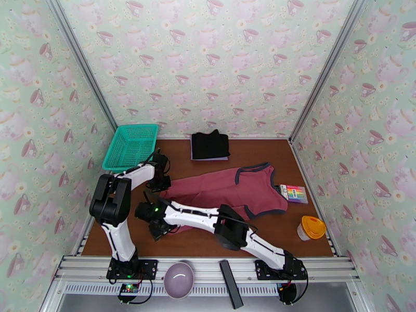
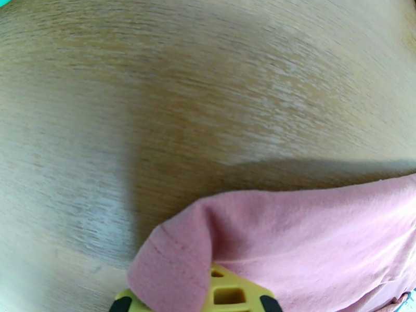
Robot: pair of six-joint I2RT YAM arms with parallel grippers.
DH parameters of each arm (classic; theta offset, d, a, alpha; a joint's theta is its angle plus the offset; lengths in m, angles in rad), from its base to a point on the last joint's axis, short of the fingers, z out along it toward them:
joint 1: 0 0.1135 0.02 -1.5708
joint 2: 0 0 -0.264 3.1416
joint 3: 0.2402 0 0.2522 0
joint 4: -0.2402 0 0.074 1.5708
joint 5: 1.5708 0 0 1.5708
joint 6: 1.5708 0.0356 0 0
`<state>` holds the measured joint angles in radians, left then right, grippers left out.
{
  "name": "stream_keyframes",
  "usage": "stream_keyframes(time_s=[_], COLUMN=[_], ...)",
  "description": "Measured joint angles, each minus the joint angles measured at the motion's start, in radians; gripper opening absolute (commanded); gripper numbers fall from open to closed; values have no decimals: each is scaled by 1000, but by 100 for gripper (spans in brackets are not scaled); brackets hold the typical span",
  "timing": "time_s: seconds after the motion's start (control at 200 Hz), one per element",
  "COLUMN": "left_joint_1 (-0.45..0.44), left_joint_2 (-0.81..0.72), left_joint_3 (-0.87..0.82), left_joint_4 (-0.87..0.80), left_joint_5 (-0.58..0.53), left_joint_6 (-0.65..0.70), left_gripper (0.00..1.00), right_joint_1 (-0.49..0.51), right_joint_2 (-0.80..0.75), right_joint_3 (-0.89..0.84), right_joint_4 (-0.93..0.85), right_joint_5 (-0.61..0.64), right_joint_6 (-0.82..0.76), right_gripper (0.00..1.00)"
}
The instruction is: Fold and stack the mixed laundry pile
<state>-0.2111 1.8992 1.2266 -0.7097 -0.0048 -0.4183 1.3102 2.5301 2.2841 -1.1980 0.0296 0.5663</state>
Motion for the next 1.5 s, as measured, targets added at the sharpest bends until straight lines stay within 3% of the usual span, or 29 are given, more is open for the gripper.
stream_keyframes(time_s=[0.15,0.301,0.351,0.721,0.947,1.187,1.503], left_joint_1=[0,0,0,0,-4,-75,-311], left_joint_2=[0,0,0,-51,-131,-178,-123], left_joint_3=[0,0,0,0,38,119,404], left_joint_4=[1,1,1,-29,-72,-142,-201], left_joint_5=[0,0,0,-32,-33,-22,6], left_joint_6=[0,4,4,4,4,2,-35], left_gripper=[0,0,0,0,0,0,0], right_joint_1=[1,1,1,5,5,-16,-104], right_joint_2=[58,76,77,68,-30,-338,-710], right_joint_3=[105,134,137,136,24,-344,-837], right_joint_4=[-81,-120,-126,29,146,240,278], right_joint_5=[28,64,72,25,69,208,372], right_joint_6=[-20,-29,-43,-94,-100,-59,67], right_gripper=[40,13,0,0,0,0,0])
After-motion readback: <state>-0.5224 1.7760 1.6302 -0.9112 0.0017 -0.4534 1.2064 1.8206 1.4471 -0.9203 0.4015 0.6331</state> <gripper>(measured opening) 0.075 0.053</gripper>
